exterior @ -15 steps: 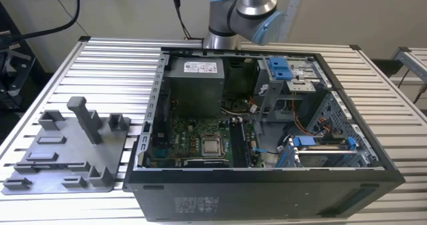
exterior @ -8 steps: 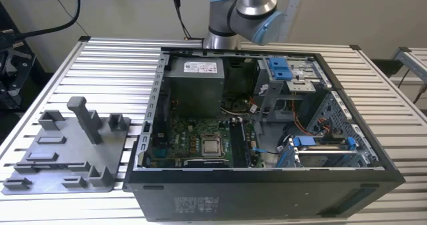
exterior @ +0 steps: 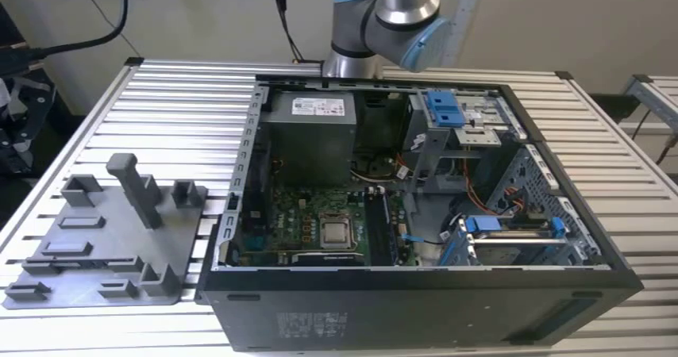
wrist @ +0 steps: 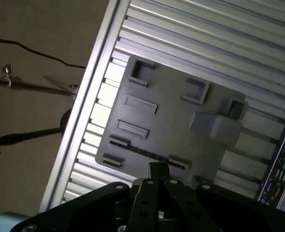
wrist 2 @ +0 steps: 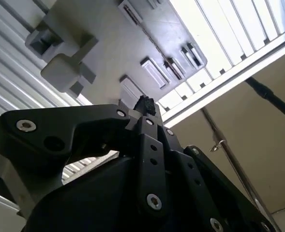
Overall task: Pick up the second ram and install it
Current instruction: 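Pick up the second ram and move it above second insertion slot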
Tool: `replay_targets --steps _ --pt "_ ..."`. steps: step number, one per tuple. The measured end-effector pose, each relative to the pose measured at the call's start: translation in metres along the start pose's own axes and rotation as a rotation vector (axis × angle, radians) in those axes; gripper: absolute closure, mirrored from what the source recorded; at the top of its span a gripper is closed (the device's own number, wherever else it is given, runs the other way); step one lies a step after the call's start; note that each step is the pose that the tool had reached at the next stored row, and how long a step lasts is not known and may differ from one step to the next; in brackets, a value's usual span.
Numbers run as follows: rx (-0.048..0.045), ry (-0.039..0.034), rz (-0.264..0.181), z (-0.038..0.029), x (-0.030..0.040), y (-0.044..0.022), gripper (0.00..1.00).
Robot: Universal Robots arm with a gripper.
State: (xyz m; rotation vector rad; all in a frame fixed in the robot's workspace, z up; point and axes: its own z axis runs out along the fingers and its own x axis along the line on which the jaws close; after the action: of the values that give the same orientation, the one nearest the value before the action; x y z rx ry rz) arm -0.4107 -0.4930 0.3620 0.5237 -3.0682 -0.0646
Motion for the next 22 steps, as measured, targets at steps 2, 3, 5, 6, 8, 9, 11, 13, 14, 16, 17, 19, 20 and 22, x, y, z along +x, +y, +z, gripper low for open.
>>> replay_targets --steps 2,3,5,6,8,9,11,13,14,16,17,19,20,22 --pt "0.0005 0.0002 -0.016 0.0000 0.0000 0.0001 0.89" --pt "0.0007 0.0004 -0.024 0.0000 0.0000 0.0001 0.89" --pt "0.0012 0.0007 -0.038 0.0000 0.0000 0.0000 0.89" --pt "0.0014 0.0007 -0.044 0.0000 0.0000 0.0000 0.89" --pt "0.0019 0.0004 -0.054 0.0000 0.0000 0.0000 0.89" --pt "0.0020 0.0002 -0.059 0.0001 0.0000 0.0000 0.89" --pt "0.0025 0.0000 -0.069 0.0000 0.0000 0.0000 0.89" --pt "0.0028 0.0005 -0.081 0.0000 0.0000 0.0000 0.89" --pt "0.0030 0.0009 -0.089 0.0000 0.0000 0.0000 0.89" --pt "0.0033 0.0015 -0.105 0.0000 0.0000 0.0000 0.89" --pt "0.0035 0.0018 -0.113 0.0000 0.0000 0.0000 0.89" --pt "0.0037 0.0023 -0.126 0.0000 0.0000 0.0000 0.89" --pt "0.0039 0.0025 -0.131 0.0000 0.0000 0.0000 0.89" --pt "0.0042 0.0027 -0.141 0.0000 0.0000 0.0000 0.89"
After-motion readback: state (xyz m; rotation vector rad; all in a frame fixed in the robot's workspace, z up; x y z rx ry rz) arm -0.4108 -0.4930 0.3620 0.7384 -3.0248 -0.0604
